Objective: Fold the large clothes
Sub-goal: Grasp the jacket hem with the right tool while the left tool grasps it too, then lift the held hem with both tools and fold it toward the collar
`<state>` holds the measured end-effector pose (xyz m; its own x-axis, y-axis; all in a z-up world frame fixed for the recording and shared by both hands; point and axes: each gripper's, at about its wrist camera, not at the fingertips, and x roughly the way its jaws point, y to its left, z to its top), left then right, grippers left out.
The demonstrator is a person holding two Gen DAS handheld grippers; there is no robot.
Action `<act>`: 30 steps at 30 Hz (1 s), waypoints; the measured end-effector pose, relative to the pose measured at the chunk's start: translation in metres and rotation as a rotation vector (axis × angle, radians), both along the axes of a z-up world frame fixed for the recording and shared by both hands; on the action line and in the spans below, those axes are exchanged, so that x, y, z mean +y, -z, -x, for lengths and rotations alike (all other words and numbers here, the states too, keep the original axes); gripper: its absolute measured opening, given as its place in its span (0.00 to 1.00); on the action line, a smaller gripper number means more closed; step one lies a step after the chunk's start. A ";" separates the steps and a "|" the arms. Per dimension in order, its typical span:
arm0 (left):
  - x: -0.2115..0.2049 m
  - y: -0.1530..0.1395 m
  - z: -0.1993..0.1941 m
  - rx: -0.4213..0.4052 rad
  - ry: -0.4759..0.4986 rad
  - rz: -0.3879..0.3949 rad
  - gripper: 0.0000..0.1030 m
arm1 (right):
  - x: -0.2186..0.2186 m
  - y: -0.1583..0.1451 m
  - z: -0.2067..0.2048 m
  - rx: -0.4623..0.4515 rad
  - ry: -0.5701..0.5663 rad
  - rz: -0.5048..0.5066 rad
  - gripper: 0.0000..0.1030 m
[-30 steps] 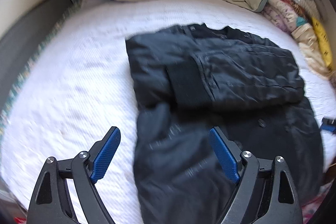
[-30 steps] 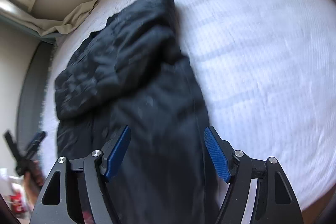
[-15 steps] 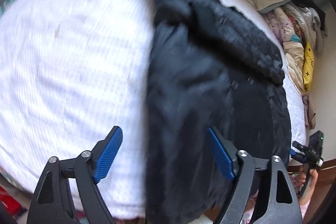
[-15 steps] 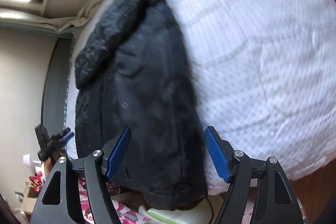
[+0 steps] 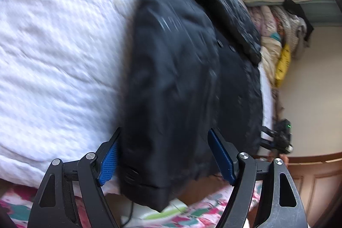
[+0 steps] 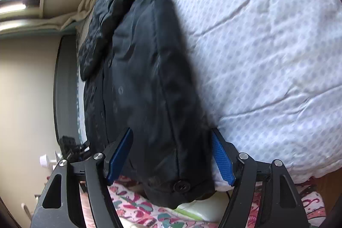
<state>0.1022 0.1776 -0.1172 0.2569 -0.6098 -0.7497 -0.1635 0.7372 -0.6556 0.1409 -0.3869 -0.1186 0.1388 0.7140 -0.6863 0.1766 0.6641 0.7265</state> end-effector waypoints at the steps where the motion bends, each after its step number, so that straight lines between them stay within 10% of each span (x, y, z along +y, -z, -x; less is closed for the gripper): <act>1: -0.003 0.001 0.001 0.000 0.011 0.001 0.77 | 0.004 0.001 0.002 0.005 -0.022 -0.009 0.69; 9: -0.018 0.000 0.002 -0.029 0.029 -0.033 0.51 | 0.018 -0.001 0.017 -0.030 -0.088 -0.013 0.65; 11: -0.021 0.007 0.002 -0.009 0.046 0.030 0.32 | 0.019 -0.002 0.018 -0.037 -0.091 -0.010 0.59; 15: -0.031 0.006 0.001 -0.024 0.062 0.009 0.23 | 0.025 -0.001 0.015 -0.047 -0.114 -0.012 0.24; 30: -0.019 -0.034 0.041 -0.126 0.052 0.155 0.15 | 0.023 -0.037 0.035 -0.154 -0.100 -0.139 0.13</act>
